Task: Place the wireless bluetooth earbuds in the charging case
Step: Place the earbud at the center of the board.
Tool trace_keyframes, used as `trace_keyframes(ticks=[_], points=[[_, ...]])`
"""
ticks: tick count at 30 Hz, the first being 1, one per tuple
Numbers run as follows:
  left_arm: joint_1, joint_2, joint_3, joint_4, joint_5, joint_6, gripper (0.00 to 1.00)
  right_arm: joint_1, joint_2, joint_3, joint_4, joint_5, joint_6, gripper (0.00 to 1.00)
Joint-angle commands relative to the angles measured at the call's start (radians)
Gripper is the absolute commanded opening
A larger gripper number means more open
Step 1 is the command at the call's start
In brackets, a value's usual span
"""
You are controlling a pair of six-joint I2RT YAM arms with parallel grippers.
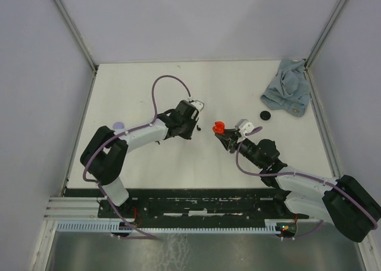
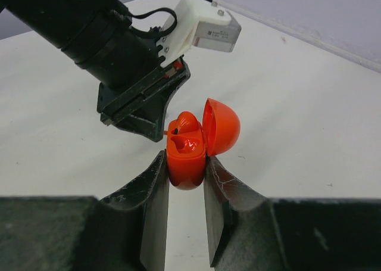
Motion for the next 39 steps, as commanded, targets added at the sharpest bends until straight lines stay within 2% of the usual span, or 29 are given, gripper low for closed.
trace_keyframes(ticks=[1,11,16,19,22,39], points=[[-0.032,0.032,-0.024,-0.002,0.019,0.036,0.15,0.004,-0.017,0.021,0.040,0.036,-0.014,0.03],[-0.074,0.094,-0.056,0.007,-0.040,-0.009,0.18,0.004,-0.007,0.019,0.049,0.048,-0.018,0.03],[-0.081,0.102,-0.061,0.000,-0.082,-0.018,0.30,0.004,-0.009,0.018,0.050,0.048,-0.020,0.03],[-0.084,0.088,-0.067,-0.011,-0.116,-0.031,0.41,0.004,-0.008,0.018,0.051,0.048,-0.020,0.03],[-0.084,0.070,-0.082,-0.015,-0.148,-0.048,0.46,0.005,-0.009,0.017,0.051,0.047,-0.020,0.03],[-0.077,0.024,-0.110,-0.059,-0.281,-0.098,0.53,0.004,-0.011,0.016,0.051,0.048,-0.020,0.03]])
